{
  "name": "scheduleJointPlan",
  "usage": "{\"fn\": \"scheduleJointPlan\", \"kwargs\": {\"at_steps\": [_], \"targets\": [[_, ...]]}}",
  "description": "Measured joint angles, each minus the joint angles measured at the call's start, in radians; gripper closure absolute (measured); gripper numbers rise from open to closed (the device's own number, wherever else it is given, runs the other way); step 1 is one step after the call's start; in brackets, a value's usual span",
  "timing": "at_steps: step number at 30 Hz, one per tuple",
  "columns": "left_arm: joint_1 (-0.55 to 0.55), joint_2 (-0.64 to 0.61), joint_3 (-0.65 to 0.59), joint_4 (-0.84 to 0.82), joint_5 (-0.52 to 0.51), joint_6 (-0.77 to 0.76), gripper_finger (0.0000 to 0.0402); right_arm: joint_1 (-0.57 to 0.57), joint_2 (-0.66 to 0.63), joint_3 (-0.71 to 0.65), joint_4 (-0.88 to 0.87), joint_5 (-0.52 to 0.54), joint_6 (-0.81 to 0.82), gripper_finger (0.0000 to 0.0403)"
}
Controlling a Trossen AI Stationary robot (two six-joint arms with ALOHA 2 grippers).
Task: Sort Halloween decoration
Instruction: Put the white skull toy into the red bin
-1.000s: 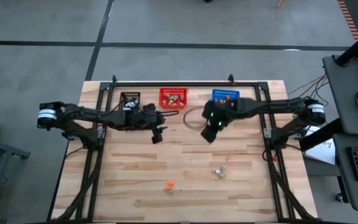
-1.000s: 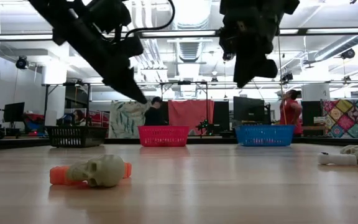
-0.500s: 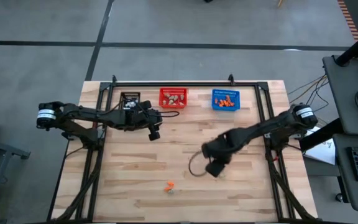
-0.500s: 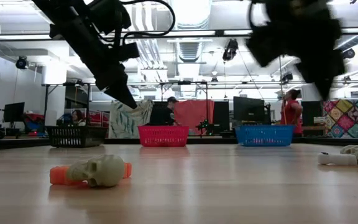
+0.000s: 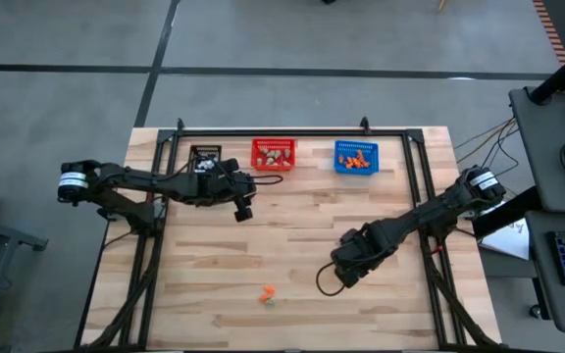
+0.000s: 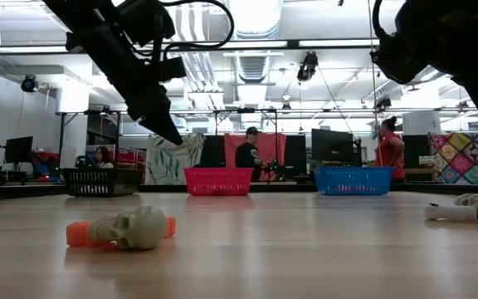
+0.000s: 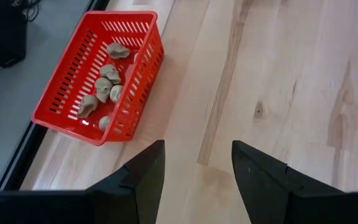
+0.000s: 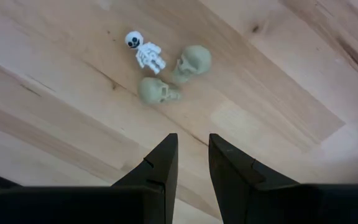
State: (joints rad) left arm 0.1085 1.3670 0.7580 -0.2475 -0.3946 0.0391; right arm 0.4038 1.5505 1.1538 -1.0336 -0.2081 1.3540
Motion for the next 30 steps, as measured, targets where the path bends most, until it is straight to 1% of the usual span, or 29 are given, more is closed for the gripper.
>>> {"fn": "scheduleJointPlan", "kwargs": {"at_steps": [8, 11, 13, 15, 16, 18, 20, 24, 30], "targets": [[0.000, 0.000, -0.001, -0.004, 0.000, -0.006, 0.0233, 0.000, 0.001, 0.000, 0.030, 0.002, 0.067, 0.0323], [0.000, 0.000, -0.001, -0.004, 0.000, -0.006, 0.0233, 0.000, 0.006, 0.000, 0.038, 0.028, 0.086, 0.0323], [0.000, 0.000, -0.001, -0.004, 0.000, -0.006, 0.0233, 0.000, 0.014, 0.000, 0.060, 0.031, 0.075, 0.0323], [0.000, 0.000, -0.001, -0.004, 0.000, -0.001, 0.0233, 0.000, 0.020, 0.000, 0.079, 0.008, 0.052, 0.0328], [0.000, 0.000, -0.001, -0.004, 0.000, 0.002, 0.0233, -0.002, 0.024, 0.000, 0.091, 0.021, 0.039, 0.0333], [0.000, 0.000, -0.001, -0.004, 0.001, 0.006, 0.0233, -0.002, 0.030, 0.000, 0.102, 0.094, 0.051, 0.0340], [0.000, 0.000, -0.001, -0.004, 0.001, 0.006, 0.0233, -0.004, 0.039, 0.000, 0.134, 0.111, 0.103, 0.0340], [0.000, 0.000, -0.001, -0.004, 0.001, 0.008, 0.0233, -0.009, 0.056, 0.000, 0.162, 0.069, 0.148, 0.0313], [0.000, 0.000, -0.001, -0.003, 0.001, 0.008, 0.0233, -0.012, 0.074, 0.000, 0.135, 0.069, 0.228, 0.0268]]}}
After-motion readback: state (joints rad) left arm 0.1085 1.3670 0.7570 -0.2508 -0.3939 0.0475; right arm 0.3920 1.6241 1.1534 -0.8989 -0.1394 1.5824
